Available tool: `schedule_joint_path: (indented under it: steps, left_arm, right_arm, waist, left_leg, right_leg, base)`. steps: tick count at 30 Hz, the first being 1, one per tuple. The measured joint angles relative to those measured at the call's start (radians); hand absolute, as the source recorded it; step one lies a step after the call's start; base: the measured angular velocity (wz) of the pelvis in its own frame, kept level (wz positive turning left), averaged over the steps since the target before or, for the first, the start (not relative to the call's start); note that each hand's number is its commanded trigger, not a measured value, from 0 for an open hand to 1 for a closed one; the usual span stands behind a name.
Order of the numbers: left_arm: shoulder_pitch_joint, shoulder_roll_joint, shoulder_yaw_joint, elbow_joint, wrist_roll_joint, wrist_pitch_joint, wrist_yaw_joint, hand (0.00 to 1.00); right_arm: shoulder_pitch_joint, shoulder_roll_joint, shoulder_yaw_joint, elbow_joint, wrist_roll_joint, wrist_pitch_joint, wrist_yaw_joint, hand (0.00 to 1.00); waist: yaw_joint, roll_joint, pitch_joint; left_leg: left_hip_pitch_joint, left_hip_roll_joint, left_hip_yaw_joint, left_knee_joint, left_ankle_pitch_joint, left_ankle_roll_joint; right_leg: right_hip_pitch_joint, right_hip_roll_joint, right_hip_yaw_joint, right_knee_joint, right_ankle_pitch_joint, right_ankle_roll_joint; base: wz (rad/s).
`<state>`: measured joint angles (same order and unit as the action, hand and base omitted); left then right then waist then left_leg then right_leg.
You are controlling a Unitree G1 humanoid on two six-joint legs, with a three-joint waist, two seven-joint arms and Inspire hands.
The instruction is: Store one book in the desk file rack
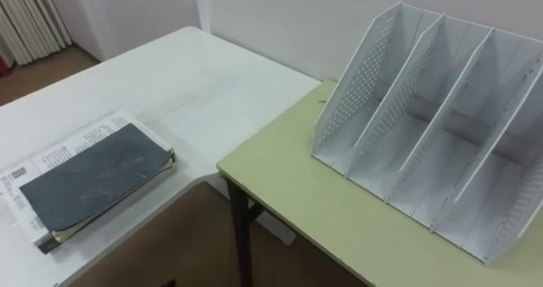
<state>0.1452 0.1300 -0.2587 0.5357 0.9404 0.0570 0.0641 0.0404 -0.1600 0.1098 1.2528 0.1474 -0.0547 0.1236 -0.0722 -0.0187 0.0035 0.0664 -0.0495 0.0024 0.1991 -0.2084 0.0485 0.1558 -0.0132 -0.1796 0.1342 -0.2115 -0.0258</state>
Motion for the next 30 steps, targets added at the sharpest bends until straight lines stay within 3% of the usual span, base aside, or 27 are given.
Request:
schedule_joint_path:
  steps: [5,8,12,13,15,16,20,30]
  left_arm:
    - [-0.005,0.004,-0.032,-0.090,0.074,-0.013,0.013,0.00]
    - [-0.012,0.022,-0.042,-0.262,0.116,-0.017,0.021,0.00]
    - [-0.027,0.032,-0.040,-0.347,0.123,-0.021,0.043,0.00]
    - [-0.025,0.038,-0.041,-0.377,0.123,-0.020,0.044,0.00]
    - [-0.022,0.048,-0.041,-0.432,0.123,-0.020,0.053,0.00]
    - [-0.022,0.054,-0.041,-0.459,0.123,-0.020,0.067,0.00]
    - [-0.022,0.069,-0.039,-0.519,0.123,-0.020,0.118,0.00]
    - [-0.026,0.071,0.003,-0.652,0.122,-0.043,0.198,0.00]
  right_arm:
    - [-0.017,0.000,0.003,0.026,-0.001,0.001,0.008,0.00]
    - [-0.033,0.001,0.007,0.044,0.001,0.003,0.011,0.00]
    - [-0.037,0.001,0.000,0.063,0.001,0.001,0.010,0.00]
    - [-0.039,0.001,-0.004,0.069,0.001,0.002,0.010,0.00]
    - [-0.039,0.001,-0.003,0.071,0.003,0.003,0.010,0.00]
    - [-0.039,0.001,-0.003,0.071,0.003,0.003,0.010,0.00]
    - [-0.038,0.000,0.002,0.078,0.003,0.003,0.000,0.00]
    - [-0.029,0.000,0.018,0.077,0.002,0.000,-0.018,0.00]
  waist:
    - [-0.016,-0.002,0.0018]
    - [-0.016,-0.013,0.0082]
    - [-0.019,-0.010,0.0067]
    - [-0.018,-0.004,0.0031]
    - [-0.016,-0.008,0.0046]
    - [-0.015,-0.003,0.0000]
    - [-0.011,0.000,-0.0030]
    - [0.001,0.004,-0.0042]
  left_leg:
    - [-0.003,0.001,0.002,0.005,0.000,0.000]
    - [-0.003,0.000,0.002,0.007,0.000,0.000]
    - [-0.003,0.000,0.002,0.008,0.000,0.001]
    - [-0.002,0.000,0.001,0.008,0.000,0.001]
    - [-0.001,0.001,-0.001,0.008,0.000,0.001]
    - [0.000,0.000,-0.005,0.007,0.000,0.001]
    - [0.000,0.000,-0.012,0.006,0.000,0.001]
    - [-0.006,0.000,-0.016,0.023,0.000,0.001]
  right_leg:
    - [0.001,-0.001,-0.008,0.000,0.000,0.000]
    - [0.004,-0.003,-0.014,0.000,0.000,0.000]
    - [0.001,-0.002,-0.013,-0.001,0.000,0.000]
    - [0.001,-0.003,-0.012,-0.002,0.000,0.000]
    - [0.001,-0.002,-0.012,-0.002,0.000,0.000]
    - [0.003,-0.002,-0.014,-0.002,0.000,0.000]
    - [0.004,-0.001,-0.018,0.000,0.000,0.000]
    - [0.001,-0.001,-0.024,0.001,0.001,-0.001]
  base:
    - [0.04]
    - [0.06]
    - [0.00]
    - [0.00]
    - [0.00]
    - [0.00]
    - [0.03]
    - [0.01]
